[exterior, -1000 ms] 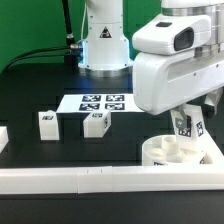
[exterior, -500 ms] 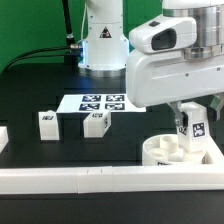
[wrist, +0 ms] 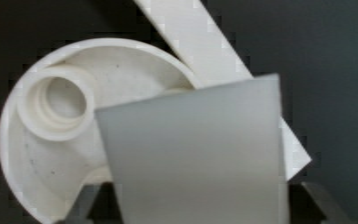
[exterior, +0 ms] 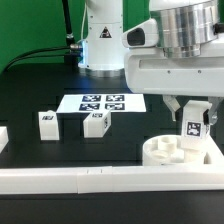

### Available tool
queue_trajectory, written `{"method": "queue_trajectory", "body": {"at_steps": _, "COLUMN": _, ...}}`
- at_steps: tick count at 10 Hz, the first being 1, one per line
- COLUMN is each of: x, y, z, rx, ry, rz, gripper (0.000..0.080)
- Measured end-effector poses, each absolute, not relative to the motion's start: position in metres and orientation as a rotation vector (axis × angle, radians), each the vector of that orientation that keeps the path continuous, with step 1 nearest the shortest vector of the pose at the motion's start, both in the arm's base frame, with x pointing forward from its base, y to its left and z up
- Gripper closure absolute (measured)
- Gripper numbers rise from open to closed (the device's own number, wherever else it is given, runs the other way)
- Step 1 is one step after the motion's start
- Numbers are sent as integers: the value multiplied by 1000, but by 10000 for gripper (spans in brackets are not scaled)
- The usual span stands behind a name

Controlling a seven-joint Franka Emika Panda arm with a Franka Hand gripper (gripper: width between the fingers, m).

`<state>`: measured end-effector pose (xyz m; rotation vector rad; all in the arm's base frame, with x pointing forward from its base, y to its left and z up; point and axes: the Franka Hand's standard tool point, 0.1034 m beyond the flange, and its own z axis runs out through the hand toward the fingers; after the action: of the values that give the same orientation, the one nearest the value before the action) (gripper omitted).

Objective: Assemble stool

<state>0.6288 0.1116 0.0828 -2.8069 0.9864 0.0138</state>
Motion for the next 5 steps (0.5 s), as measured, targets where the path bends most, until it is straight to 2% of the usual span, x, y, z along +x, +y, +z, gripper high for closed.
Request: {"method": "queue_trajectory", "body": {"at_steps": 5, "x": 628, "y": 112, "z": 81, "rx": -2491, "ry": 1623, "rz": 82, "gripper": 456}}
